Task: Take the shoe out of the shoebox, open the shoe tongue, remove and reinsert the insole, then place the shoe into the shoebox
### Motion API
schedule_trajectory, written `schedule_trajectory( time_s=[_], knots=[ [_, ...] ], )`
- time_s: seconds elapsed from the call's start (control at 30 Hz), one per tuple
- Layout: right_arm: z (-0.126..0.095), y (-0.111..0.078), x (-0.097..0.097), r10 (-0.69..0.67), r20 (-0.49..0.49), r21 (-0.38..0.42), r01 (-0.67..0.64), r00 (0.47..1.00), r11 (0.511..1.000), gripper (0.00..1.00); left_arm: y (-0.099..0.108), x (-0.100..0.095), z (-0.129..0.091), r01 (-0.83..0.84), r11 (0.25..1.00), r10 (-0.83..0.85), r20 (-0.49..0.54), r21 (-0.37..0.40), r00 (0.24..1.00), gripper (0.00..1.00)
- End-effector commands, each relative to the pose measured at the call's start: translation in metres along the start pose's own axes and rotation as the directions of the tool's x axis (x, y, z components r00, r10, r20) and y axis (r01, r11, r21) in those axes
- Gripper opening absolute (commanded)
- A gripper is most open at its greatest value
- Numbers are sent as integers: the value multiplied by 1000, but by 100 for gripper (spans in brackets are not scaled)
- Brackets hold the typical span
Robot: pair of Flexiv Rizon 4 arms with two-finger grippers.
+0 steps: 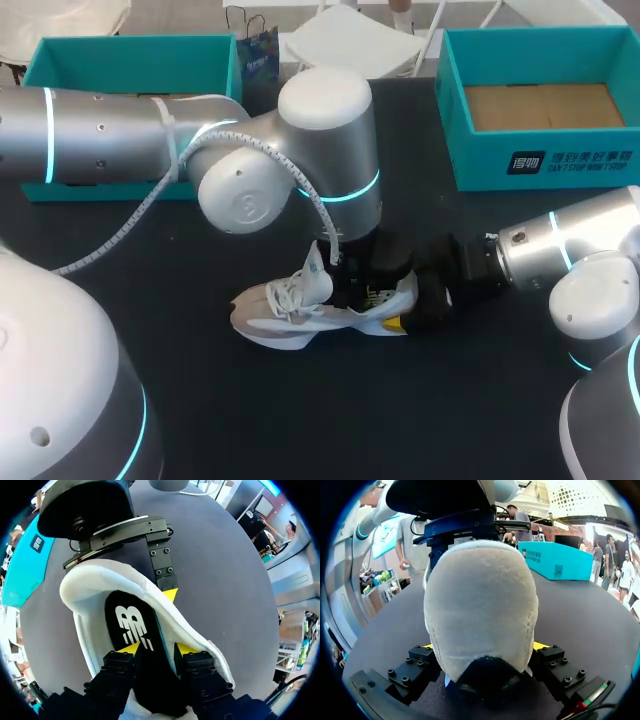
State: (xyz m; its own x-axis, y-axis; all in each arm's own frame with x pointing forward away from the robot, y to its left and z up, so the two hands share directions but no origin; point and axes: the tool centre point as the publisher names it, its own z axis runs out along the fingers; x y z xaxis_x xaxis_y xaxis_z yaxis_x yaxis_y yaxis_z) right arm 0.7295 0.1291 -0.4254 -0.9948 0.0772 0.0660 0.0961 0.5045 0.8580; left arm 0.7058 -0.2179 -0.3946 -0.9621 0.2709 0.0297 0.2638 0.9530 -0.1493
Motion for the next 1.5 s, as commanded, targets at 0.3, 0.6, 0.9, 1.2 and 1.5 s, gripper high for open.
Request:
schedule_trajectory(
  time_s=[0.3,0.6,0.9,1.2,1.5],
  knots=[
    [6,-2,-1,2,0,1,-2,1000,1000,0,-1,-9,26,6,1000,-5,32,-28,999,0],
    [6,-2,-1,2,0,1,-2,1000,1000,0,10,-10,11,81,996,-79,41,-35,996,0],
    [6,-2,-1,2,0,1,-2,1000,1000,0,21,-1,-20,130,992,-130,15,5,991,0],
    [6,-2,-1,2,0,1,-2,1000,1000,0,26,2,-39,170,985,-168,-39,28,985,0],
    [6,-2,-1,2,0,1,-2,1000,1000,0,39,-2,-54,226,973,-225,-31,34,974,0]
  ],
)
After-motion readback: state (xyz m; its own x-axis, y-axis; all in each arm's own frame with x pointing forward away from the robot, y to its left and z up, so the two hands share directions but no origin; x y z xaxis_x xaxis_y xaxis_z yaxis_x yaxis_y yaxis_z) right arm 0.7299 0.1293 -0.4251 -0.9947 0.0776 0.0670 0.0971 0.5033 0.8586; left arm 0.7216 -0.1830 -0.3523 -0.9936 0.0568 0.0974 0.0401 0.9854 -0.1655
